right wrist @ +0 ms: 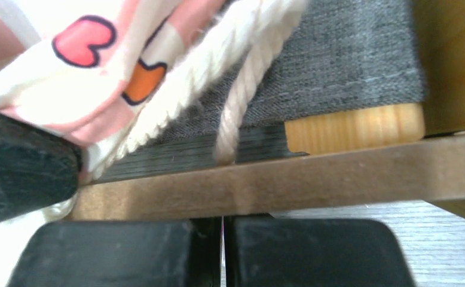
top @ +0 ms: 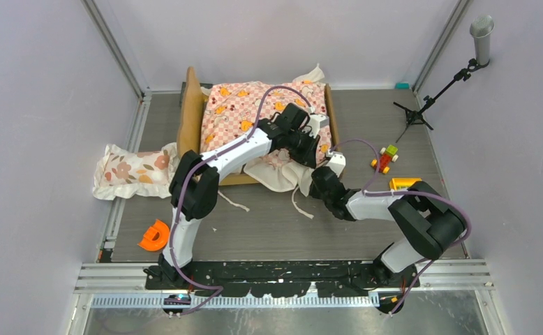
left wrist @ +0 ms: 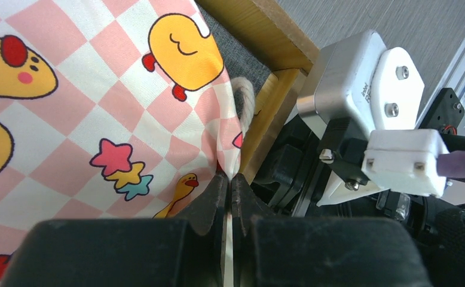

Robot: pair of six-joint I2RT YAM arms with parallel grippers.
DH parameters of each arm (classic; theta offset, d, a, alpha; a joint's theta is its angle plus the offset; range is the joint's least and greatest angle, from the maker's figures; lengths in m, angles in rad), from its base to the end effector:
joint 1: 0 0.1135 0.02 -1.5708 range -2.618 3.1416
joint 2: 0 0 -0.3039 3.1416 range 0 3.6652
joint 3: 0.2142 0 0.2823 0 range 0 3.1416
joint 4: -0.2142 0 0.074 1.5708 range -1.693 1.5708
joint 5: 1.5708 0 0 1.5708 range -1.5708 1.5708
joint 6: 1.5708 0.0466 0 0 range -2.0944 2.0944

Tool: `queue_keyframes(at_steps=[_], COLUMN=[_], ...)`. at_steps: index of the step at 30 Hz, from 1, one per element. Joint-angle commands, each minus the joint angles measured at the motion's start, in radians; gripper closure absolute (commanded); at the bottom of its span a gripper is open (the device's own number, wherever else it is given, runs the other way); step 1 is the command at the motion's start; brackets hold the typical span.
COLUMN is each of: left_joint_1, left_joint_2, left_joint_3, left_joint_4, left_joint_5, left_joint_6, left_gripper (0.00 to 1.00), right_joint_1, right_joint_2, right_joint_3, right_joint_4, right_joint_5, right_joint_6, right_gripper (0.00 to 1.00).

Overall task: Set up the pet bed
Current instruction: Cross the ropes on the bed frame.

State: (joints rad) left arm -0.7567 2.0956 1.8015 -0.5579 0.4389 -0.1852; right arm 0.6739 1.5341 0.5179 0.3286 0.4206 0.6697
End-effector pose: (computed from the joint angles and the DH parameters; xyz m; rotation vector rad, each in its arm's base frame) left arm 0.3719 -0.3784 0.2665 0.9187 2.3730 -0.9363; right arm 0.2425 0.1693 0.1403 0.2165 2.1919 0.2786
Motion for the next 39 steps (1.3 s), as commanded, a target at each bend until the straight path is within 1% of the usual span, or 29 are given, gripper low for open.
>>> queue_keyframes(at_steps=[1,3,6,9,12,15,18,22,27,28,29,30,32,34,35,36,37,38,39], left_joint_1=[0.005,0.005,0.005,0.005,0.005,0.005,0.005,0.004,0.004,0.004,0.003,0.003,0.005,0.005,0.006,0.009,0.015,0.025,0.043], left_joint_2=[-0.034,-0.053,-0.080,-0.085,-0.095,-0.117,-0.137,-0.150,-0.172,-0.178,-0.184,-0.193,-0.224,-0.282,-0.319,-0.358,-0.407,-0.446,-0.483], left_joint_3=[-0.020,-0.038,-0.070,-0.069,-0.069,-0.072,-0.063,-0.048,-0.044,-0.044,-0.045,-0.047,-0.063,-0.112,-0.144,-0.178,-0.210,-0.243,-0.271], left_joint_4=[-0.059,-0.042,-0.012,-0.014,-0.016,-0.007,0.003,-0.008,-0.014,-0.015,-0.018,-0.024,-0.036,-0.024,-0.013,-0.002,0.006,0.008,0.007], left_joint_5=[-0.017,-0.017,-0.008,0.003,0.015,0.032,0.045,0.061,0.078,0.080,0.077,0.068,0.026,-0.061,-0.121,-0.173,-0.216,-0.246,-0.265], left_joint_6=[0.004,-0.005,-0.021,-0.027,-0.038,-0.053,-0.064,-0.066,-0.072,-0.074,-0.075,-0.078,-0.087,-0.106,-0.121,-0.143,-0.152,-0.173,-0.202], left_gripper=[0.94,0.89,0.84,0.79,0.73,0.69,0.61,0.57,0.55,0.55,0.55,0.55,0.55,0.53,0.51,0.49,0.47,0.45,0.44], right_joint_1=[0.000,0.003,0.003,0.004,0.004,0.004,0.004,0.003,0.004,0.003,0.002,0.003,0.004,0.004,0.005,0.006,0.013,0.015,0.020], right_joint_2=[-0.045,-0.105,-0.207,-0.281,-0.325,-0.332,-0.333,-0.372,-0.413,-0.419,-0.425,-0.436,-0.473,-0.525,-0.557,-0.591,-0.626,-0.653,-0.667], right_joint_3=[-0.009,-0.005,-0.018,0.001,0.035,0.070,0.091,0.087,0.104,0.111,0.116,0.122,0.125,0.122,0.120,0.113,0.098,0.093,0.089], right_joint_4=[-0.132,-0.248,-0.411,-0.584,-0.756,-0.895,-0.995,-1.074,-1.179,-1.188,-1.193,-1.194,-1.171,-1.142,-1.126,-1.096,-1.051,-1.011,-0.970], right_joint_5=[0.051,0.053,0.056,0.056,0.038,0.020,0.011,0.020,0.125,0.141,0.151,0.157,0.143,0.116,0.106,0.083,0.045,0.017,-0.010], right_joint_6=[0.041,0.062,0.135,0.216,0.285,0.352,0.412,0.463,0.495,0.493,0.487,0.480,0.420,0.336,0.308,0.274,0.241,0.221,0.214], right_gripper=[0.99,0.99,0.99,0.99,0.99,0.99,0.99,0.99,0.98,0.91,0.81,0.73,0.65,0.58,0.49,0.34,0.27,0.24,0.23])
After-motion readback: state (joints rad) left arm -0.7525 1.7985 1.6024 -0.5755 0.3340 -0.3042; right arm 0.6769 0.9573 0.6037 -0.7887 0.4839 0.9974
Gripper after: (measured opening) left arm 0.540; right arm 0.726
